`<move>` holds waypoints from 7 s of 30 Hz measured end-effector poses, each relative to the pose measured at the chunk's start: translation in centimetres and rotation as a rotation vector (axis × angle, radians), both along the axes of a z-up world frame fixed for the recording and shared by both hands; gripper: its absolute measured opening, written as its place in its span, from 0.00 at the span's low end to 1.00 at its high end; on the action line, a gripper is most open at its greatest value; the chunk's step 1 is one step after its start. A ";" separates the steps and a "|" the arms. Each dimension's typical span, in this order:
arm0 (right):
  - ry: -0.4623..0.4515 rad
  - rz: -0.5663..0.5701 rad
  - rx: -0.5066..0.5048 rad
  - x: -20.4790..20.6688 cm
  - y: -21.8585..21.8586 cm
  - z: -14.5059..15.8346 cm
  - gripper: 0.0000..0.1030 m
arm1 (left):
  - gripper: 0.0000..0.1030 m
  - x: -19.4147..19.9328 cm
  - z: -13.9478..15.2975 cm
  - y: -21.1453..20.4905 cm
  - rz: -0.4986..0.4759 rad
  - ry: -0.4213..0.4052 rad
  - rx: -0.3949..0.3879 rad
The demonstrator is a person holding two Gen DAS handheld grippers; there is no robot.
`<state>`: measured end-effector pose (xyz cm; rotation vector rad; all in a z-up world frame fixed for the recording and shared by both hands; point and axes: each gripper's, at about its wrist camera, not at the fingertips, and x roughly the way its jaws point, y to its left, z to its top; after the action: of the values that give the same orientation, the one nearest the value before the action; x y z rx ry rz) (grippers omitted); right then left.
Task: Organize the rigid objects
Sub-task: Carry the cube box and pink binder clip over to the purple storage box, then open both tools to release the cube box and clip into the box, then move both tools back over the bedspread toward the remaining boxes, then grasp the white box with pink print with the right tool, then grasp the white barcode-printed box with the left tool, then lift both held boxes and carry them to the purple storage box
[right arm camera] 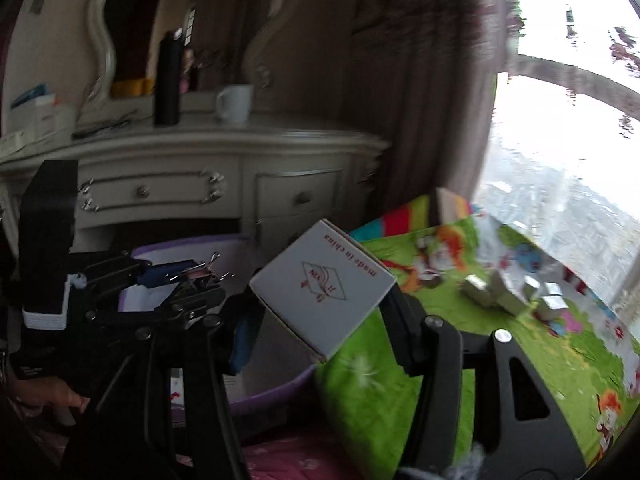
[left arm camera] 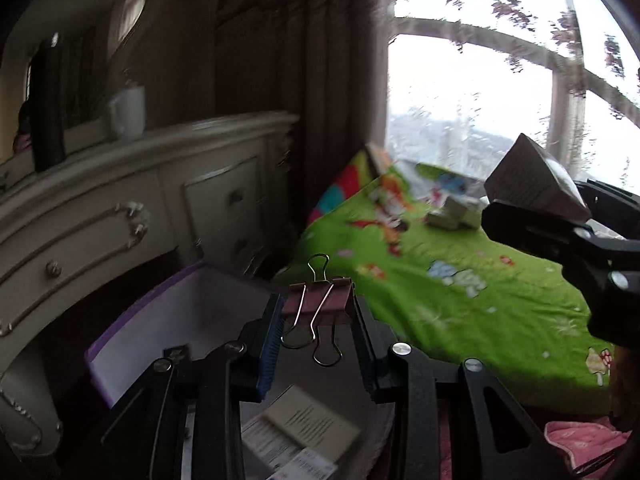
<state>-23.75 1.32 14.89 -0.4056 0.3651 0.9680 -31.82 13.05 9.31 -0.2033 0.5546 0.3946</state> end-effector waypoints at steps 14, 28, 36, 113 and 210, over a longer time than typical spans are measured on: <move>0.121 0.193 -0.247 -1.7 8.1 -6.4 0.57 | 0.34 -1.3 -5.5 6.9 0.191 0.145 -0.129; 0.233 0.236 -0.262 -1.3 9.0 -9.2 0.77 | 0.85 -1.5 -6.2 8.9 0.383 0.222 -0.091; 0.313 -0.100 -0.107 7.7 1.0 -7.4 0.80 | 0.85 4.8 -4.2 4.0 0.169 0.204 -0.065; 0.619 -1.064 -0.127 40.3 -17.2 -12.1 0.94 | 1.00 31.3 -8.8 -6.9 -0.268 0.194 -0.318; 0.190 -1.158 0.269 17.3 -36.5 -5.7 0.67 | 0.33 25.5 0.7 -28.8 -0.658 0.077 0.016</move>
<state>-6.45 -35.21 9.22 0.1711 0.5382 -0.0905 -6.32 -15.79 10.03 0.0164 0.6592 -0.2330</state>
